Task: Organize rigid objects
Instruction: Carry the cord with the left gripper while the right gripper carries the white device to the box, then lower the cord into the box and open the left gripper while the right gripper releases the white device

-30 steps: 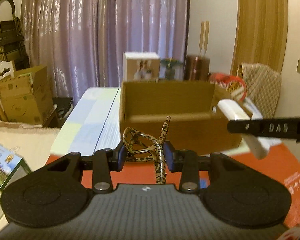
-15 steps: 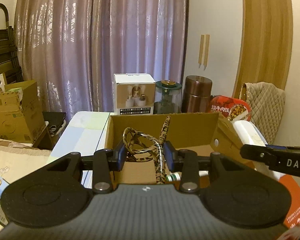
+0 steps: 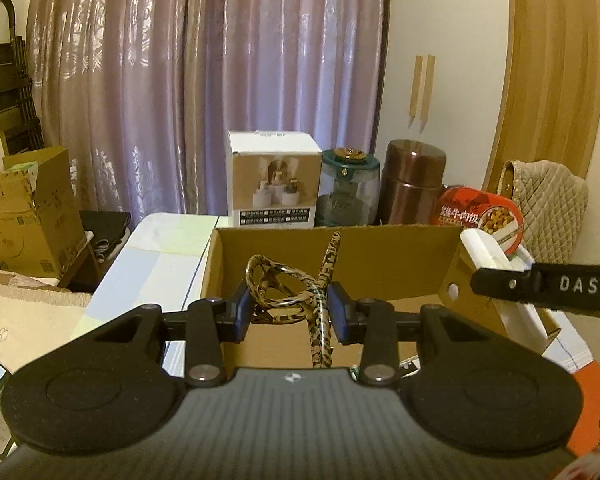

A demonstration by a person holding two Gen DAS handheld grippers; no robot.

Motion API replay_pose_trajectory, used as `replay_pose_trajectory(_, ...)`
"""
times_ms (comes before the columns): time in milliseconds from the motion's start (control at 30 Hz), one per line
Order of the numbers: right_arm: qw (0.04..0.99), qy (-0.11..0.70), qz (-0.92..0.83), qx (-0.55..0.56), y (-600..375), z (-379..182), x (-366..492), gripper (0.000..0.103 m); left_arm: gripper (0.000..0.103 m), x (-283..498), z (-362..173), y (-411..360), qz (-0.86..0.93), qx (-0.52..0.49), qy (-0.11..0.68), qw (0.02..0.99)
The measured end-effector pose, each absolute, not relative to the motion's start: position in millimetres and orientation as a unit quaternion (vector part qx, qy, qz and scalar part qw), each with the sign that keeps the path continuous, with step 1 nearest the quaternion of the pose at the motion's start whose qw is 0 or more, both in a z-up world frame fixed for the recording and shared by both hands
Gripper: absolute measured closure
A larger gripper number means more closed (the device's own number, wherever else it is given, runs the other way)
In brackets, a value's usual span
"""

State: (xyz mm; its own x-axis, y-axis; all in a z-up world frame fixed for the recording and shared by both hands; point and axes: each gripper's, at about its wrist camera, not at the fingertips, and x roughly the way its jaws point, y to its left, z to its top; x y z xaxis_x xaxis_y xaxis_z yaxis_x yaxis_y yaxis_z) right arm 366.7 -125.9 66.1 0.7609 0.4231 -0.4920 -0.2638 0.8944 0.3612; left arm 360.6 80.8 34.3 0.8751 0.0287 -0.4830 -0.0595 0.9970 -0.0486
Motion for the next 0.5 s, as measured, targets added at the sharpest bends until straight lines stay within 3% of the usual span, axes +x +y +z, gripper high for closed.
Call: replay_pose_trajectory(500, 0.926, 0.305, 0.181, 0.131, -121, 47, 376, 0.066, 0.069, 366, 17, 82, 0.023, -0.032, 0.263, 0.964)
